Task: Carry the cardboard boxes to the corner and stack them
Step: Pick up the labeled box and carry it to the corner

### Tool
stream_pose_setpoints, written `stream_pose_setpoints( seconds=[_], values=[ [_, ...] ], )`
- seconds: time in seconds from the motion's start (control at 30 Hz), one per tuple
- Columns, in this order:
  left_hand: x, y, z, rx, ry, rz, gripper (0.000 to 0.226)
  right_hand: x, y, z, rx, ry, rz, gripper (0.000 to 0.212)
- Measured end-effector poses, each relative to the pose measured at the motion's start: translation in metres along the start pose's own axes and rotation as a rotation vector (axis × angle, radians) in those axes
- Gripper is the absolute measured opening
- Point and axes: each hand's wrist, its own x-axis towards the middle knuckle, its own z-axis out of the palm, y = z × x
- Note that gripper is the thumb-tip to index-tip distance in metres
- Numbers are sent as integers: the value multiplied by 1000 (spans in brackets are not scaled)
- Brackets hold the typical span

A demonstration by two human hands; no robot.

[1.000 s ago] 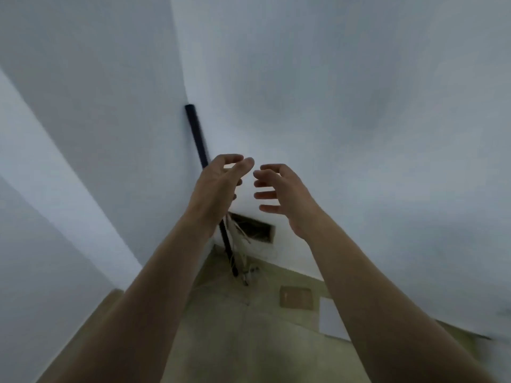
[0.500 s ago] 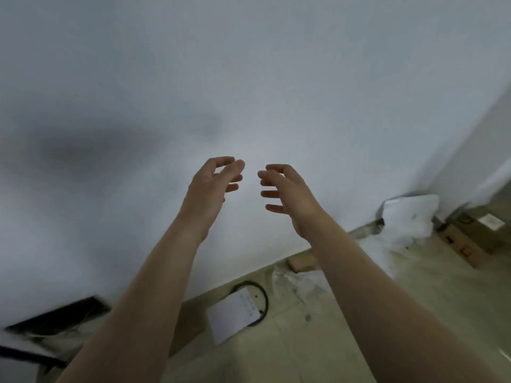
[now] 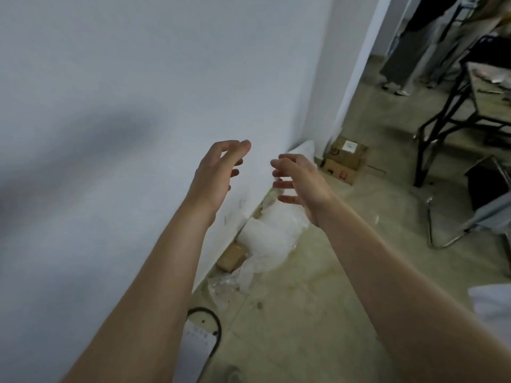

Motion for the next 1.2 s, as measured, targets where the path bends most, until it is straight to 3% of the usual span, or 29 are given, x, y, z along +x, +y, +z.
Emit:
stream_pose_setpoints(
  seconds=[0.2,0.37,0.8,1.2],
  values=[
    [78,12,78,39,-204,0,38,45,12,-77,15,247,73,48],
    [131,22,153,83,-326,4,38,89,26,-147,63,352,114,44],
    [298,61,380,160,-369,53,42,265,19,-349,95,357,131,40],
    [471,73,513,177,-389,25,54,434,30,-476,89,408,239,50]
  ],
)
